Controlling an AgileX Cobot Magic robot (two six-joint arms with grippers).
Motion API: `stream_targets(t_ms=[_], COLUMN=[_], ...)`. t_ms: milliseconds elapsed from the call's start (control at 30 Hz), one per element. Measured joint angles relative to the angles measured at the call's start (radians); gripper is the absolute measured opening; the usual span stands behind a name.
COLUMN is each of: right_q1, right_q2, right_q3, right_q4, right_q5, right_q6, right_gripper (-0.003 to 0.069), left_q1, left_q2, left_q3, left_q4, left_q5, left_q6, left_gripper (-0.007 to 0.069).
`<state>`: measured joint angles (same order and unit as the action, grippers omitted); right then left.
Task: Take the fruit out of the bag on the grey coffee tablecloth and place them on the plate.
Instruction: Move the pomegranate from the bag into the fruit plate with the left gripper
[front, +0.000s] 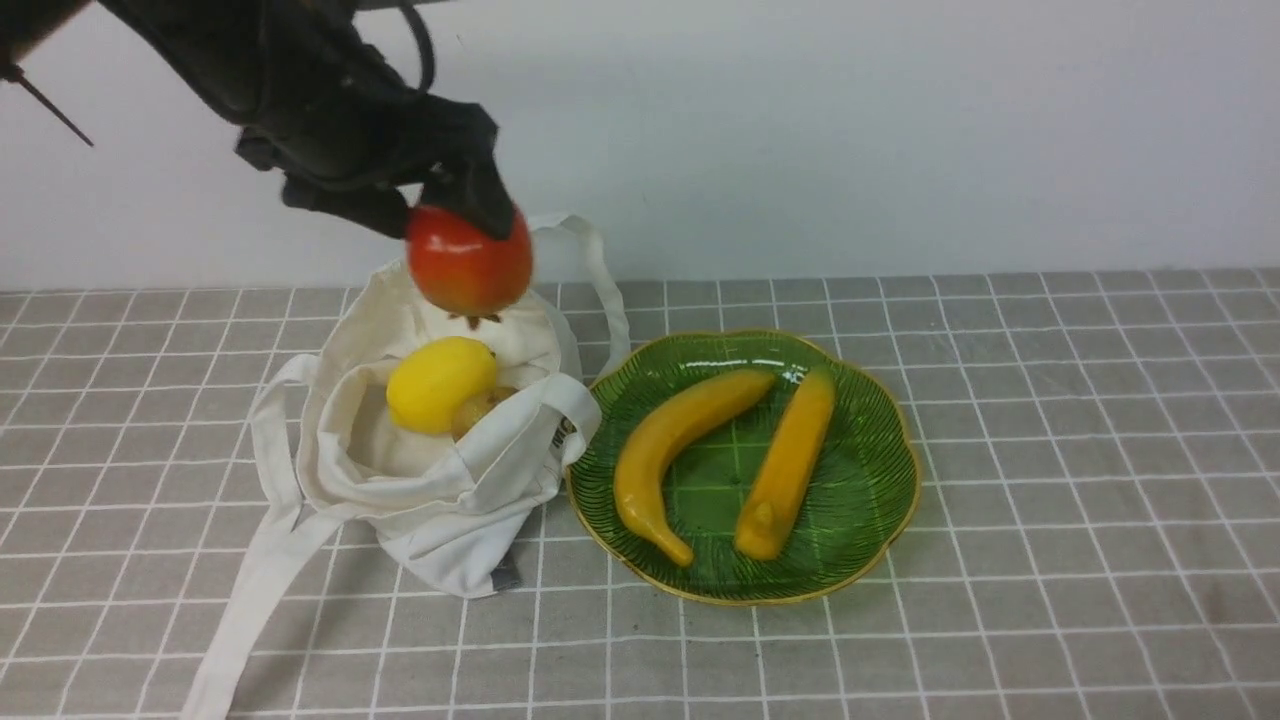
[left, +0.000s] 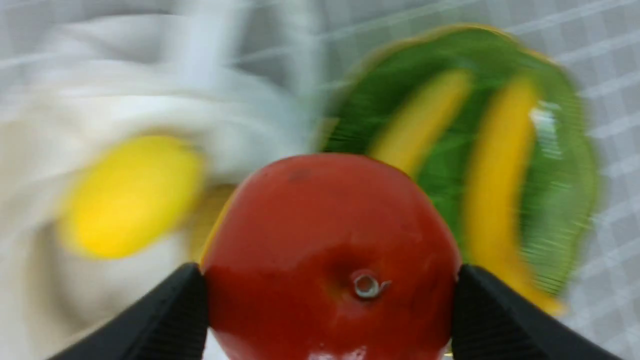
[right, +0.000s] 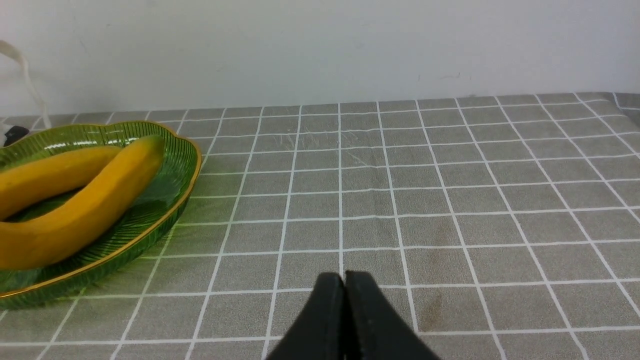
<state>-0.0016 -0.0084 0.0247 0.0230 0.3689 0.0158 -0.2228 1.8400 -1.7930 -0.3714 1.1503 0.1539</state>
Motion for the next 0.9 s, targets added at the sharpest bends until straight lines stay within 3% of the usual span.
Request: stream_targets(t_ms=[100, 367, 600, 767, 900], right_q1=[0.000, 0.000, 0.000, 0.000, 0.000], right_q2=[0.000, 0.000, 0.000, 0.000, 0.000], right_q3=[0.000, 0.000, 0.000, 0.000, 0.000], right_q4=[0.000, 0.000, 0.000, 0.000, 0.000], right_q5=[0.000, 0.000, 0.000, 0.000, 0.000], right_q6=[0.000, 0.000, 0.000, 0.000, 0.000], right_gripper=[-0.0015, -0.0015, -0.0015, -0.0015, -0.0015], left_q1=[-0.063, -0.230, -0.240, -0.240, -0.240], left_q2=[0.053, 0.239, 0.285, 0.293, 0.297], left_q3=[0.000, 0.000, 0.000, 0.000, -0.001], left_q4=[-0.063, -0.085, -0.090, -0.091, -0.089], left_q5=[-0.012, -0.189, -0.270, -0.261, -0.243], left_q6=[0.036, 0.050, 0.050, 0.043, 0.043], left_gripper=[0.0569, 0.0569, 0.0573, 0.0666, 0.0682])
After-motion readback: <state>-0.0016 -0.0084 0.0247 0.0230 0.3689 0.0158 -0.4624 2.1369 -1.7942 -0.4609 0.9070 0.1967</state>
